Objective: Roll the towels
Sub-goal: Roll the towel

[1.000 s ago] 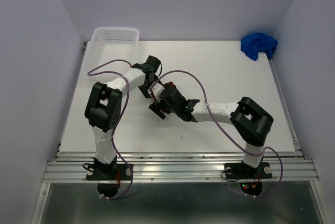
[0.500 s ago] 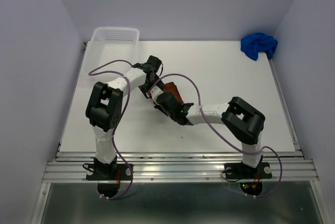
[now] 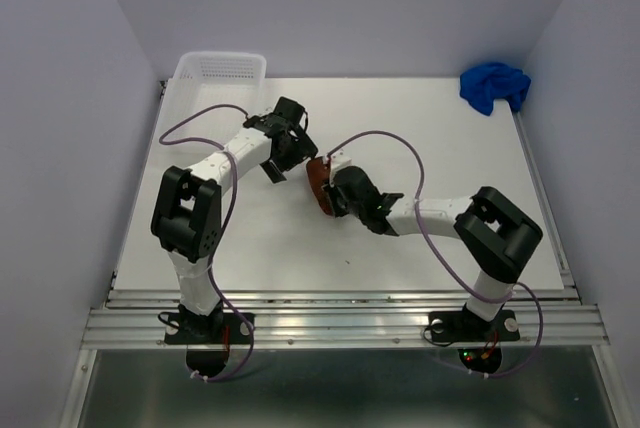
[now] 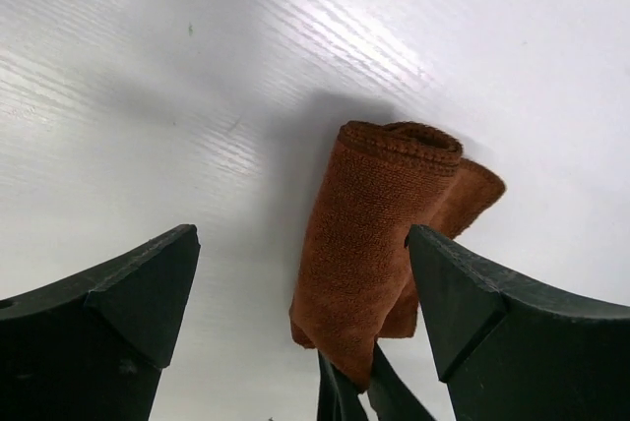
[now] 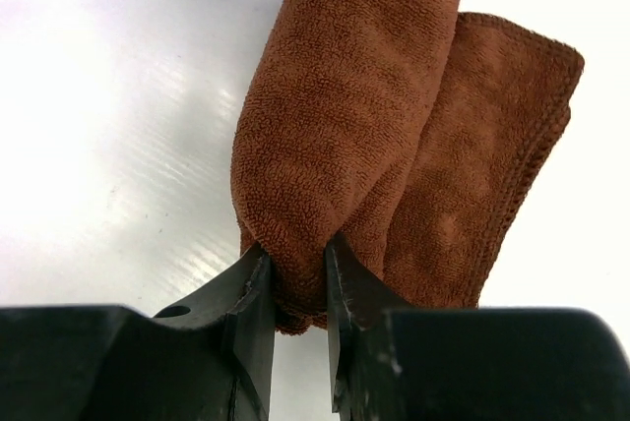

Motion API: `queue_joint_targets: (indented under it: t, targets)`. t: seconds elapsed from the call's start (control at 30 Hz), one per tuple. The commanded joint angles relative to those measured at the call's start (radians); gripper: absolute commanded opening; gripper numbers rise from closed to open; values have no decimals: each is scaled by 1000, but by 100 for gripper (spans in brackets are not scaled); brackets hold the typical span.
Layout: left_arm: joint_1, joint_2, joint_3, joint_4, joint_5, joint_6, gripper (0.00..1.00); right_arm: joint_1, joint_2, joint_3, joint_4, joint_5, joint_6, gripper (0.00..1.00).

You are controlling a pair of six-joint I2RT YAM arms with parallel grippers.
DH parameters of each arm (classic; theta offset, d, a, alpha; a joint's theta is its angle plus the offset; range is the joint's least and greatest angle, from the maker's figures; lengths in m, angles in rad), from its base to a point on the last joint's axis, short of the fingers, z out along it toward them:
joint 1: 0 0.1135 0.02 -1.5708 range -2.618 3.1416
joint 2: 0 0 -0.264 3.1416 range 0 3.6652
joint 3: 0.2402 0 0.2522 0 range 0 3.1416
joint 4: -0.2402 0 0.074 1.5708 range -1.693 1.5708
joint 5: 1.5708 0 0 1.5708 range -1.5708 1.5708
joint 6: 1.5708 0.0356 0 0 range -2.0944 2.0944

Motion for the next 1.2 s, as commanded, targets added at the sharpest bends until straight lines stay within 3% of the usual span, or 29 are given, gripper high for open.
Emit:
queue_joint_targets:
  t: [0.0, 0.17, 0.5, 0.8, 0.97, 1.17]
  targets:
    - [18, -87, 23, 27, -15, 28, 99, -84, -86, -89, 158, -258, 179, 6]
    - [26, -83, 26, 69, 27, 62, 99, -158, -114, -205, 313, -407, 305, 6]
    - [15, -57, -38, 234, 209, 138, 99, -248, -117, -374, 494, -464, 468, 8]
    - [-20, -18, -79, 260, 277, 174, 98, -257, -110, -457, 549, -412, 525, 9]
    - [-42, 5, -93, 287, 303, 188, 93, -257, -117, -515, 594, -362, 568, 10]
    - [-75, 55, -78, 315, 357, 204, 88, -257, -86, -528, 601, -409, 554, 10]
